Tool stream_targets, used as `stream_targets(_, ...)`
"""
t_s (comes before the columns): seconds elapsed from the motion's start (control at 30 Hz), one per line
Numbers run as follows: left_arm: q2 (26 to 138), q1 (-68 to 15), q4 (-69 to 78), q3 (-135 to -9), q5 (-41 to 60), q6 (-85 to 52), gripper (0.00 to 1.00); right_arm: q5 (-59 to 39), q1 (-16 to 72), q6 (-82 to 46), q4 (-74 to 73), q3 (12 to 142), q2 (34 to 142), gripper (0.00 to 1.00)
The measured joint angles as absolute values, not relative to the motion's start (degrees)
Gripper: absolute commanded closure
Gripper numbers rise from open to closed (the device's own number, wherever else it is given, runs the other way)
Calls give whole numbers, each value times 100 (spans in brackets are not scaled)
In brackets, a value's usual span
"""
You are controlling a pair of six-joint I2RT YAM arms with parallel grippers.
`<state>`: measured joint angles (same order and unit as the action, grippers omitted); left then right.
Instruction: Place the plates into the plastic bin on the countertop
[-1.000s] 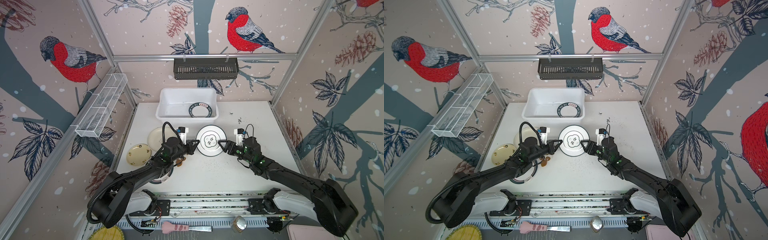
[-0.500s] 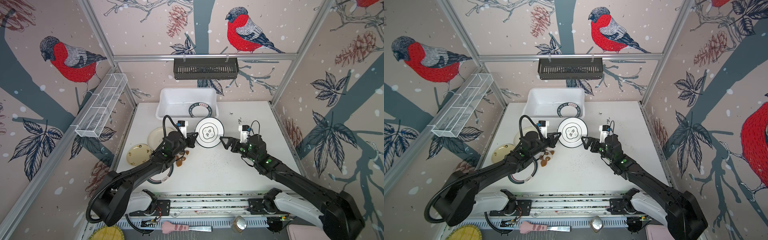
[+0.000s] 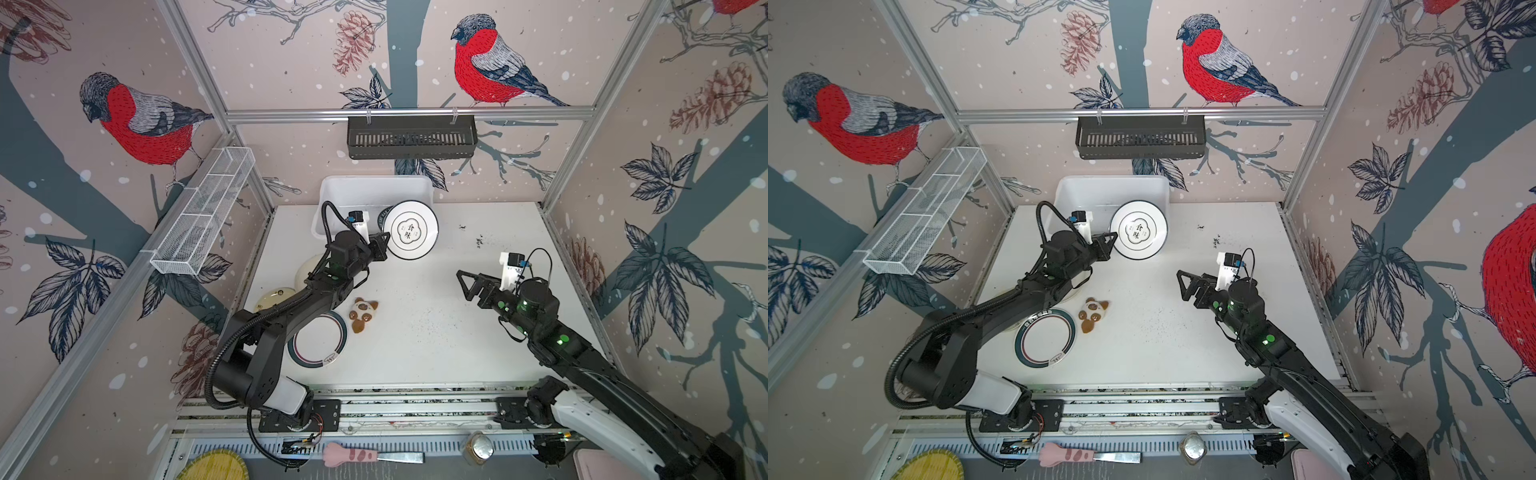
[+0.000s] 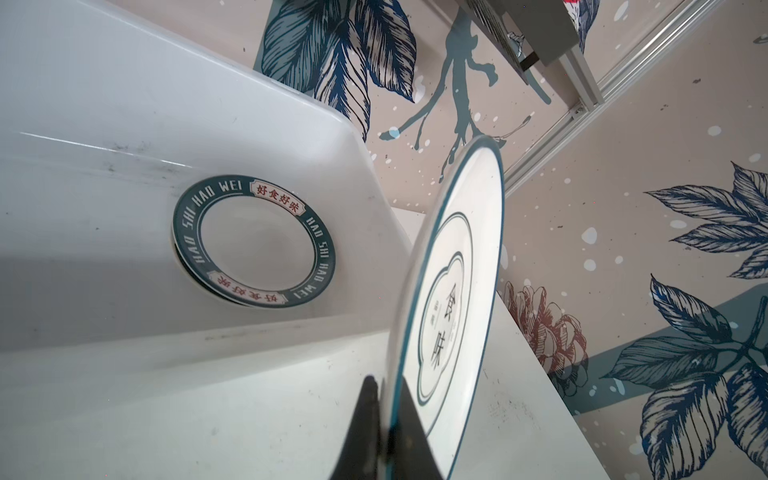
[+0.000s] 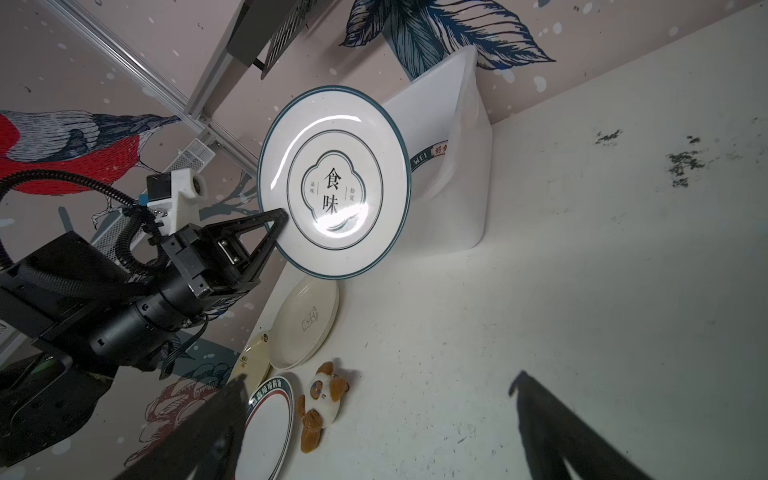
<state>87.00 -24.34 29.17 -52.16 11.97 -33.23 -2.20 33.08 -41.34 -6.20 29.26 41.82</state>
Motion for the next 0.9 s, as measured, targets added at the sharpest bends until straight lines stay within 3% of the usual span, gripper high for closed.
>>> stream_targets(0.33, 10060, -2102, 2670, -6914, 1306, -3304, 100, -287, 2733, -3592, -261, 3647, 4386, 1)
stream_targets(0.9, 12149, -1859, 1162, -9282, 1310, -3109, 100, -454, 2593, -3588, 82, 3363, 3913, 1)
